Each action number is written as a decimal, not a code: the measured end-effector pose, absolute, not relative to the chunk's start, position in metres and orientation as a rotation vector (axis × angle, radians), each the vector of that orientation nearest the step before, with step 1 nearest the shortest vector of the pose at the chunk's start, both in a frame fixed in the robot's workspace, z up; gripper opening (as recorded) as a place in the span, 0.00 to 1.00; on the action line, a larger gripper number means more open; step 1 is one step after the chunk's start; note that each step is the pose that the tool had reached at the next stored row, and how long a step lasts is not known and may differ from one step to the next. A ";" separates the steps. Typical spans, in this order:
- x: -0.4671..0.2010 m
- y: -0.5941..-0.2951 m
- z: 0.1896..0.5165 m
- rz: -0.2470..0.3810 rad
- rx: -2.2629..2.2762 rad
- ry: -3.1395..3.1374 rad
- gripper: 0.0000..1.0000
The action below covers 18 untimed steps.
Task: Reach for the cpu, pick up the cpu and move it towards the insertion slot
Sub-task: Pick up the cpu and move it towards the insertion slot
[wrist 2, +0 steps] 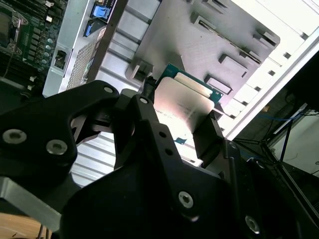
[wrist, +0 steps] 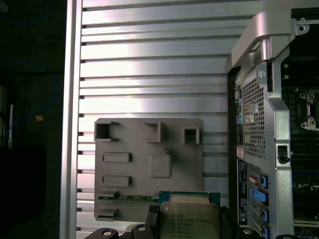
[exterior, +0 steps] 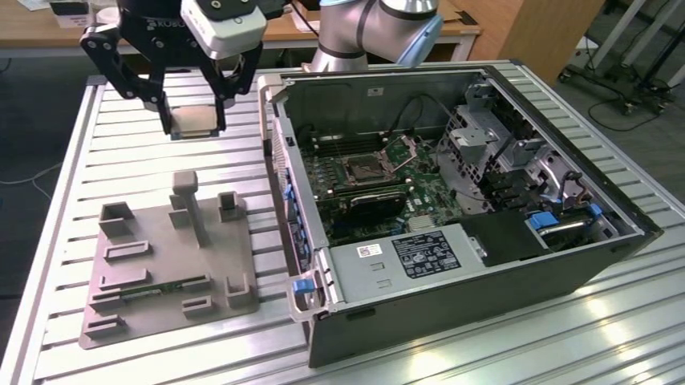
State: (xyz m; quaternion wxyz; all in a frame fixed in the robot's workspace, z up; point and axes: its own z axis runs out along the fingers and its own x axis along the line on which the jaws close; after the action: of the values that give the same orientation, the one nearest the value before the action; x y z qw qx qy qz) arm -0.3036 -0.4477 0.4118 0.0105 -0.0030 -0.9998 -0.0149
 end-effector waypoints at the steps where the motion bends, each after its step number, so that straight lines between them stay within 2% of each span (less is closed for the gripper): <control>1: -0.303 -0.448 0.412 -0.046 -0.009 -3.120 0.55; 18: -0.296 -0.447 0.412 -0.046 -0.009 -3.120 0.55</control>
State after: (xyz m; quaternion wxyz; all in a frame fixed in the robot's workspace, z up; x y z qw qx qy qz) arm -0.2962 -0.4474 0.4118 0.0104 -0.0030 -0.9998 -0.0149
